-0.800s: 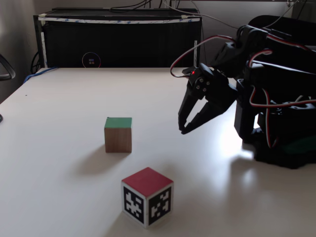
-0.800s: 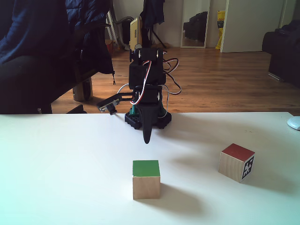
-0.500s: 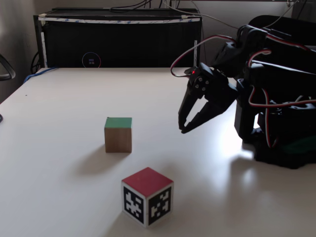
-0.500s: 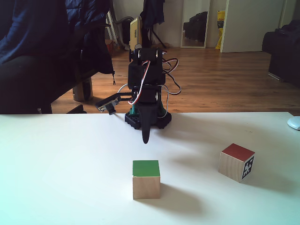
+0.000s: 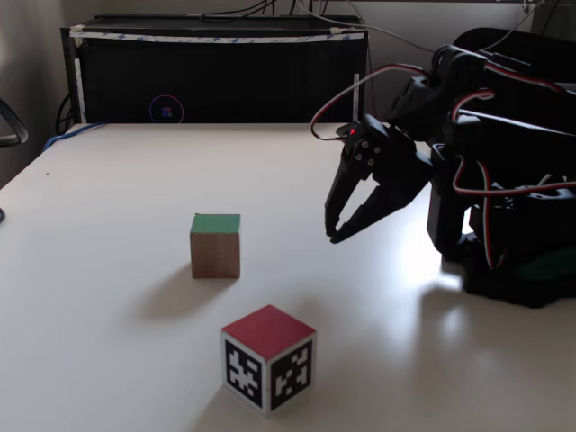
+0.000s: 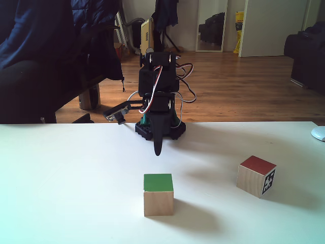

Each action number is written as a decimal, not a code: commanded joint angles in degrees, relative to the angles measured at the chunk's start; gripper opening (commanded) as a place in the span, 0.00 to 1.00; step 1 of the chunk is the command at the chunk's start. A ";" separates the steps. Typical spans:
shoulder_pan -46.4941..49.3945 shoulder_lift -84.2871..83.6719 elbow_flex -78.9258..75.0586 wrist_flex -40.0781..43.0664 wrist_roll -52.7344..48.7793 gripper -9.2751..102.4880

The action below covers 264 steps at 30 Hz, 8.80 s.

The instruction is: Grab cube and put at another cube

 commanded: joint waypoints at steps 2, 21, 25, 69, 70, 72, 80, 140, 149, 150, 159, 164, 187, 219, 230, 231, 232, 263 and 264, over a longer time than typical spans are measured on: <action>1.32 0.18 -0.18 -0.79 -0.35 0.21; -3.78 -41.84 -42.54 -3.96 4.48 0.35; -3.08 -54.14 -50.54 -2.37 4.13 0.37; -2.55 -116.02 -89.30 9.14 10.55 0.46; -2.64 -116.63 -89.65 9.14 10.63 0.45; -2.81 -118.04 -90.53 9.05 10.90 0.45; -2.64 -122.52 -93.60 9.05 11.34 0.43; -41.92 -109.95 -104.24 27.07 29.62 0.28; -43.77 -114.52 -106.70 27.07 30.85 0.28; -44.03 -114.96 -106.88 27.07 30.94 0.28; -45.26 -117.33 -108.90 27.07 31.38 0.28; -45.88 -118.39 -110.13 27.07 31.82 0.28; -44.56 -126.39 -115.66 28.83 32.61 0.39; -44.12 -115.58 -114.08 28.92 34.98 0.45; -45.09 -95.45 -107.14 28.92 33.13 0.45; -44.47 -93.43 -106.26 28.92 32.61 0.45; -43.68 -91.23 -105.21 28.92 31.99 0.45; -16.52 -5.80 -10.02 -9.40 8.88 0.08; -16.52 -2.20 -8.00 -8.61 8.44 0.08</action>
